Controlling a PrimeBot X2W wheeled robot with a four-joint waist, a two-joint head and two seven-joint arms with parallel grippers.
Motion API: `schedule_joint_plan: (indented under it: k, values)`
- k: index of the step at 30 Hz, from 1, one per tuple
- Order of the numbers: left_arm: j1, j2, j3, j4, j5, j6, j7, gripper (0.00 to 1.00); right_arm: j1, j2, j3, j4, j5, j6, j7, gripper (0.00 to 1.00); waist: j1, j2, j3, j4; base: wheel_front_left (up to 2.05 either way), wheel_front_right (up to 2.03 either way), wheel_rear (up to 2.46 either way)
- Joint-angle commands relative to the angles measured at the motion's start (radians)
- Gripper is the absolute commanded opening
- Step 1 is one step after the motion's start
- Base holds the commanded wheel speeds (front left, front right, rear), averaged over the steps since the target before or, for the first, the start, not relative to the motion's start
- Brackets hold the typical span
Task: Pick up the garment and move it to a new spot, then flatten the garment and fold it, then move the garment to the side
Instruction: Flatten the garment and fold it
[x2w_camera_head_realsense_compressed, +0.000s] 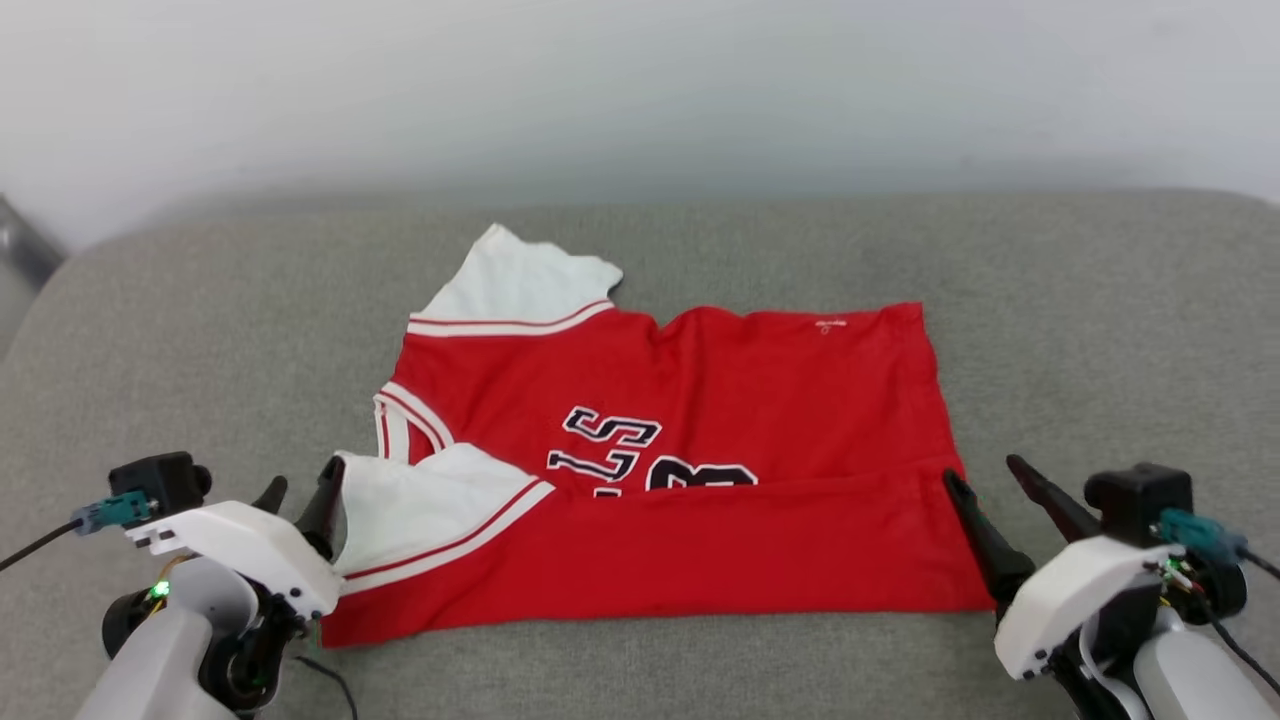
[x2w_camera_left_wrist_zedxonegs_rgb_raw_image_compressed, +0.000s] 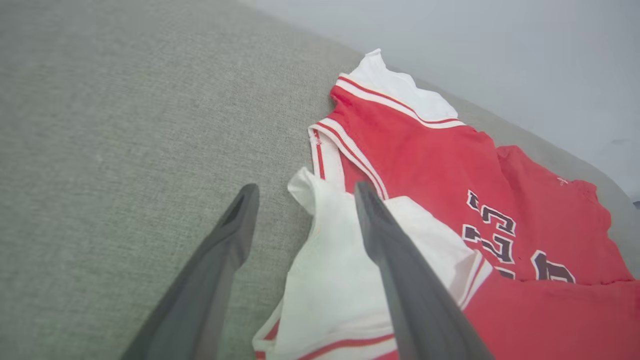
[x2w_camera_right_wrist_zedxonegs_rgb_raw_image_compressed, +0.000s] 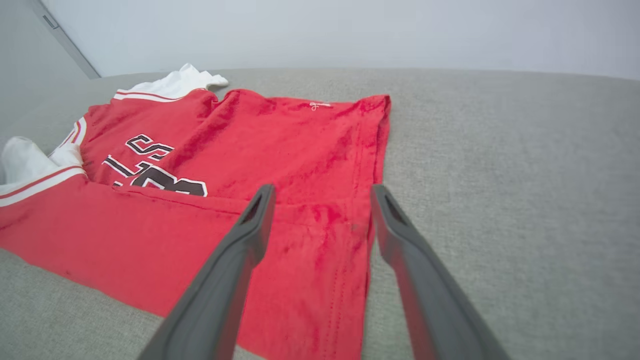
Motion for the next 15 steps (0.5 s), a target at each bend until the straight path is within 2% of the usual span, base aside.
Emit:
schedule_joint_plan:
  k: [1,7,12,15]
  values:
    - [0.025,0.016,0.004,-0.009,0.0,0.009,0.001,1.0,0.032,0.011,-0.016,-0.02,-0.018,0.0,-0.037,1.0,-0.0001,-0.0001,-0.063,-0.026,0.0,0.0,0.0]
    - [0.052,0.087,0.016,-0.093,-0.006,0.042,0.068,1.0,0.134,0.059,-0.115,-0.12,-0.107,0.0,-0.115,1.0,-0.0001,-0.0001,-0.117,-0.051,0.0,0.0,0.0]
    - [0.085,0.167,-0.008,-0.2,-0.03,0.062,0.24,1.0,0.201,0.104,-0.167,-0.213,-0.149,0.0,-0.106,1.0,-0.0001,-0.0001,-0.126,-0.068,0.0,0.0,0.0]
    - [0.118,0.211,-0.028,-0.26,-0.046,0.094,0.362,1.0,0.232,0.123,-0.184,-0.259,-0.167,0.0,-0.09,1.0,-0.0001,-0.0001,-0.119,-0.08,0.0,0.0,0.0]
